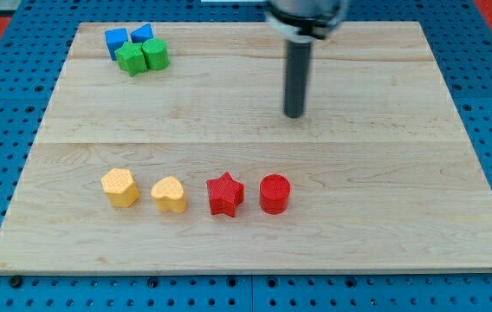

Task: Push the red circle closer to the red star

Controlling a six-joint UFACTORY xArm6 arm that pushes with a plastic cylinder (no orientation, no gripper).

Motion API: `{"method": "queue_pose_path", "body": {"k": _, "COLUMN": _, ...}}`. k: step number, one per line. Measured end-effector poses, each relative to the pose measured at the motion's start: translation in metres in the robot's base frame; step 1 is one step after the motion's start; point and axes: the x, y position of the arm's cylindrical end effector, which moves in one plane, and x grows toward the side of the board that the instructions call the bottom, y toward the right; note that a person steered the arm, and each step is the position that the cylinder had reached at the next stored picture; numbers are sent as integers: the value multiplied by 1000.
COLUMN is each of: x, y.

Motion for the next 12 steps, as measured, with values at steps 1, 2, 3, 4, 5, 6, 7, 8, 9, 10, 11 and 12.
{"method": "queue_pose_path", "body": {"k": 1, "x": 51, "y": 51}}
{"method": "queue_pose_path", "body": {"k": 2, "x": 109, "y": 52}}
{"method": "queue_pose_path", "body": {"k": 3, "x": 148, "y": 45}}
{"method": "queue_pose_path", "body": {"k": 4, "x": 172, "y": -5}}
{"method": "queue_pose_path", "body": {"k": 5, "x": 166, "y": -64}}
{"method": "queue_pose_path", "body": {"k": 6, "x": 137, "y": -84}}
{"method": "queue_pose_path", "body": {"k": 7, "x": 124, "y": -114}}
{"method": "queue_pose_path", "body": {"k": 8, "x": 98, "y": -118}}
{"method": "queue_pose_path", "body": {"k": 9, "x": 66, "y": -141}}
{"method": "queue_pose_path", "body": {"k": 10, "x": 66, "y": -111}}
{"method": "queue_pose_path", "body": {"k": 11, "x": 69, "y": -90}}
{"method": "queue_pose_path", "body": {"k": 12, "x": 74, "y": -61}}
